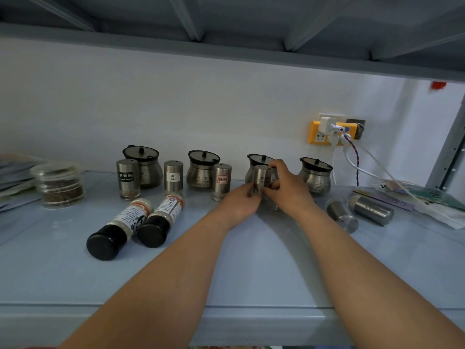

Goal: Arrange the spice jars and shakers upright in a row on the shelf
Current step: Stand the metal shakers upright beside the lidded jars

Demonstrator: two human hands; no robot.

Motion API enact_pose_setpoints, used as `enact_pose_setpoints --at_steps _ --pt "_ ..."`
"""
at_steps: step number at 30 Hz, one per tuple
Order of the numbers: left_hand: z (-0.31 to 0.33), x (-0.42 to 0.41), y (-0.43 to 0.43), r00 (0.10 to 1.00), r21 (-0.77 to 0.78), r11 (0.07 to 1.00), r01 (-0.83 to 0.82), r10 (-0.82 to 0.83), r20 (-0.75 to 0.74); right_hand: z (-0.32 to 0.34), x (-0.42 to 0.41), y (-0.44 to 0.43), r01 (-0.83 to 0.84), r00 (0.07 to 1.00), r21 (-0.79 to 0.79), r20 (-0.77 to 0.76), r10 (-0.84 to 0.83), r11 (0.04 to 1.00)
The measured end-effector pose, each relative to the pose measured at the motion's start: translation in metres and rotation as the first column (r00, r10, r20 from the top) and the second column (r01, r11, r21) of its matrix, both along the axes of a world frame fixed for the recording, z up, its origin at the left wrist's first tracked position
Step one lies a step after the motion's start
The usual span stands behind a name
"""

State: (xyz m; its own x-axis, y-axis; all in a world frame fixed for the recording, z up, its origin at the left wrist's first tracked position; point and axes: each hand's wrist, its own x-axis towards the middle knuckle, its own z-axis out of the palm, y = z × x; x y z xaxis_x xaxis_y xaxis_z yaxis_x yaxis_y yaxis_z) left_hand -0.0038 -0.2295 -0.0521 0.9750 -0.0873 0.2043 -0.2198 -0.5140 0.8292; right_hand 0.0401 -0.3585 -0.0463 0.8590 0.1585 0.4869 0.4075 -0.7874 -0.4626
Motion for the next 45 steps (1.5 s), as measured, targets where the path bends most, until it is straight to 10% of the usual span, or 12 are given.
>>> enact_pose_setpoints --at_steps 32,45 --pt "0.0 -0.007 -0.012 0.961 -0.204 0.974 -0.101 0.149 0.233 0.02 -0.02 -0.007 0.061 0.994 -0.002 0.087 -0.061 0.998" --pt "0.018 0.0 -0.062 0.966 -0.039 0.996 -0.074 0.081 0.245 0.037 -0.008 -0.062 0.212 0.966 -0.067 0.163 -0.199 0.975"
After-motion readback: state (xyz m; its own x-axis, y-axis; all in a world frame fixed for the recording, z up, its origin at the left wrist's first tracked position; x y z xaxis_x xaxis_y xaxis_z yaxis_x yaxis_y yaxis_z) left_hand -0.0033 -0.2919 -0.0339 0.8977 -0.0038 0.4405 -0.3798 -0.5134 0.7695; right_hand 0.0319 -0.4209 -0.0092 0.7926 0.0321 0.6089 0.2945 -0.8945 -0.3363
